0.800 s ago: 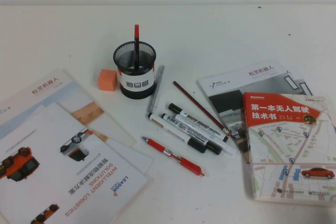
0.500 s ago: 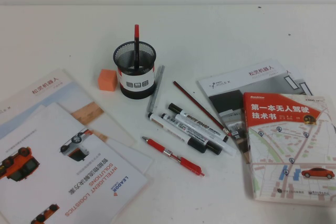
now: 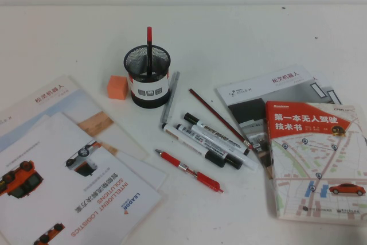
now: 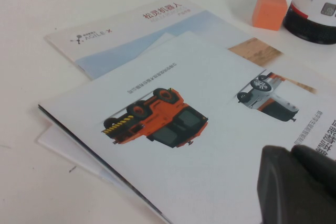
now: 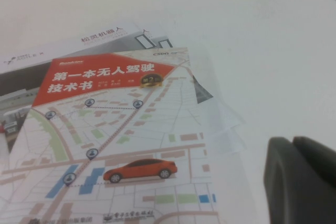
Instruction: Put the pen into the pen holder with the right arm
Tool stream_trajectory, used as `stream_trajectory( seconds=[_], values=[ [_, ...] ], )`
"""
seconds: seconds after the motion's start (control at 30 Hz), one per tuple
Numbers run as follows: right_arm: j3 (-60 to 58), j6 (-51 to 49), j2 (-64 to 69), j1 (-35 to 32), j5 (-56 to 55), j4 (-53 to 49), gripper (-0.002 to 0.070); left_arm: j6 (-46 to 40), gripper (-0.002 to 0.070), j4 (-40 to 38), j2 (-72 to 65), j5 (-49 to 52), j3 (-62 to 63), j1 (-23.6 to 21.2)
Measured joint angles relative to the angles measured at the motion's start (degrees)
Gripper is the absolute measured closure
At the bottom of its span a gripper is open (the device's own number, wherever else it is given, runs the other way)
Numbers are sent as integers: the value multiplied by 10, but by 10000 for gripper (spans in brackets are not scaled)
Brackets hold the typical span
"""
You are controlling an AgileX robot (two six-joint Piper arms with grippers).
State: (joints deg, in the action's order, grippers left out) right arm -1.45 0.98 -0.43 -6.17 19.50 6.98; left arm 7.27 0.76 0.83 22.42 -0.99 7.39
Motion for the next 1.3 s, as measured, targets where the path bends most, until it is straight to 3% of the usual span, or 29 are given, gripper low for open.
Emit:
stream_trajectory(
  seconds=[0.17,0.53,0.6,0.83,1.03,1.3],
  values=[
    [0,0,0,0,0,70,696,0,677,0,0,0,0,0],
    [0,0,0,0,-56,541,696,0,677,0,0,0,0,0],
    [0,0,0,0,-64,589,696,0,677,0,0,0,0,0],
    [0,10,0,0,-71,618,696,0,677,0,0,0,0,0],
    [52,126,16,0,-5,602,696,0,677,0,0,0,0,0],
    [315,208,282,0,194,370,696,0,678,0,0,0,0,0]
  ],
)
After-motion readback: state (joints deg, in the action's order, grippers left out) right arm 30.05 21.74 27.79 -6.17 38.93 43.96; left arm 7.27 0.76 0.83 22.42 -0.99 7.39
